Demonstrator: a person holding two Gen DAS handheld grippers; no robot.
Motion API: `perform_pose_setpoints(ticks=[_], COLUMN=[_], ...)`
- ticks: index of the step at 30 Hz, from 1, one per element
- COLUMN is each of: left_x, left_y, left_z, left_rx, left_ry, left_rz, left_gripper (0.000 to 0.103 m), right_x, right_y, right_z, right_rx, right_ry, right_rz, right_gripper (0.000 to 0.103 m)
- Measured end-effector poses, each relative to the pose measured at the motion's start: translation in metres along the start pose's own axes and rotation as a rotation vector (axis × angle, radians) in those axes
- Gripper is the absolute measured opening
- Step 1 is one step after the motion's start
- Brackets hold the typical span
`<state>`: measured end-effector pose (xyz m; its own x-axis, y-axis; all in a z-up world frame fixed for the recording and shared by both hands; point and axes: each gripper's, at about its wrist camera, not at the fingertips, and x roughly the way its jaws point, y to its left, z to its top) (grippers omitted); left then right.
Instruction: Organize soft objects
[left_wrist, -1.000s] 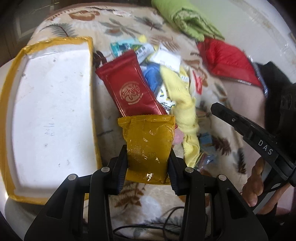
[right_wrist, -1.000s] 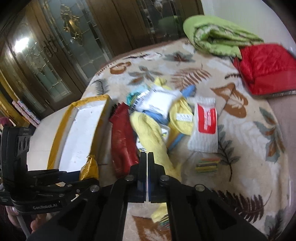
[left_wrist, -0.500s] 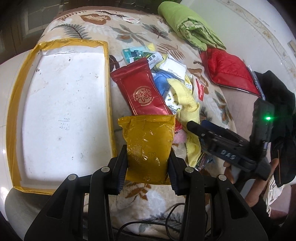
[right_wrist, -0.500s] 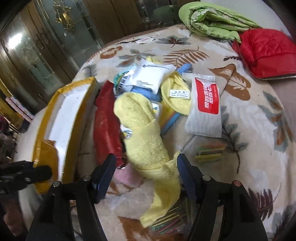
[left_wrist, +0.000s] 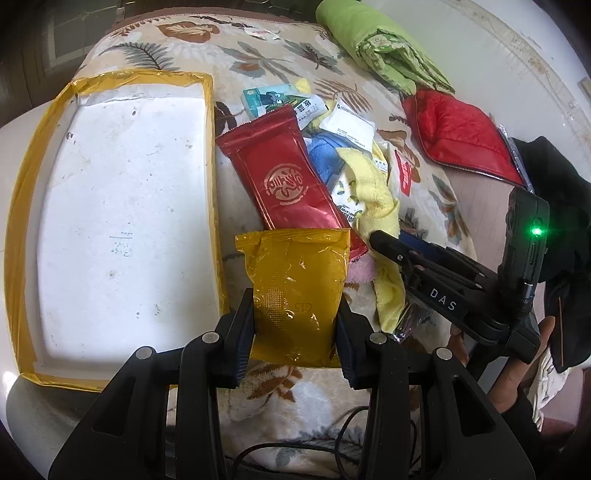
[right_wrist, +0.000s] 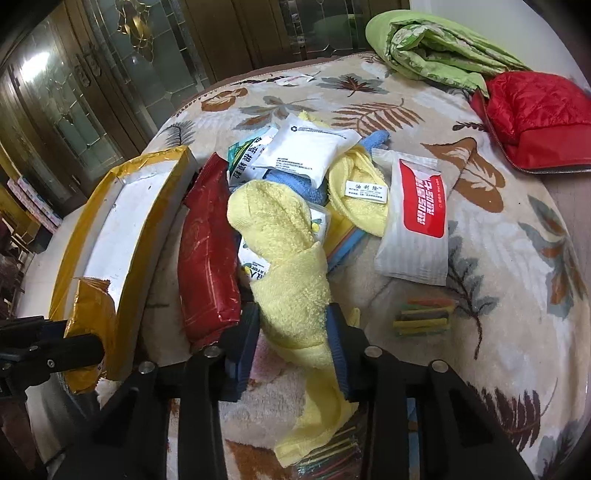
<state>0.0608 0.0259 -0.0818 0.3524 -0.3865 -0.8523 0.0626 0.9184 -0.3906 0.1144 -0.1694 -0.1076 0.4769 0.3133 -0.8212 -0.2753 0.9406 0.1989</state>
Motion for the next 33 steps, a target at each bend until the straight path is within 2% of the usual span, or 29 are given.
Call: perform_pose_setpoints(ticks=[5, 8, 11, 12, 16, 21, 22, 23, 25, 26, 33], left_x=[-0.003, -0.010, -0.022, -0.025, -0.041, -0.051, -0.052, -0.052, -0.051, -0.049, -0.037], left_y=[-0.002, -0.004, -0.007, -0.007, -0.010, -0.012, -0.011, -0.011, -0.010, -0.010, -0.008], left_z=[0.000, 0.000, -0.001, -0.002, -0.004, -0.012, -0.014, -0.015, -0.018, -0.019, -0.018], left_rx=[-0.001, 0.000, -0.002, -0.002, -0.005, -0.004, -0.007, -0.009, -0.010, -0.008, -0.018], left_ry=[-0.009, -0.025, -0.050, -0.057, -0.086, -0.104, -0.105, -0.104, -0.098, -0.096, -0.072], left_rz=[-0.002, -0.002, -0.002, -0.002, 0.000, 0.008, 0.007, 0.006, 0.009, 0.010, 0.008], left_gripper=[0.039, 0.039, 0.038, 0.039, 0.039, 0.039, 0.039, 0.039, 0.039, 0.039, 0.038], right_x=[-0.014, -0.031, -0.055, -0.063, -0.093, -0.099, -0.096, -0.088, -0.081, -0.076, -0.033], right_y=[0.004, 0.007, 0.014, 0.017, 0.032, 0.029, 0.026, 0.020, 0.013, 0.009, -0.010], right_z=[0.001, 0.004, 0.008, 0.010, 0.018, 0.017, 0.014, 0.011, 0.003, -0.002, -0.012], right_rx=[-0.015, -0.006, -0.001, -0.001, -0.031, -0.015, 0.002, 0.023, 0.047, 0.052, 0.067], right_ry=[-0.024, -0.059, -0.105, -0.119, -0.174, -0.197, -0.189, -0.164, -0.150, -0.158, -0.055], right_rz=[-0.003, 0.013, 0.029, 0.036, 0.053, 0.111, 0.108, 0.114, 0.117, 0.092, 0.033], right_gripper=[0.023, 0.021, 0.013, 0.002, 0.000, 0.000, 0.002, 0.009, 0.062, 0.068, 0.067])
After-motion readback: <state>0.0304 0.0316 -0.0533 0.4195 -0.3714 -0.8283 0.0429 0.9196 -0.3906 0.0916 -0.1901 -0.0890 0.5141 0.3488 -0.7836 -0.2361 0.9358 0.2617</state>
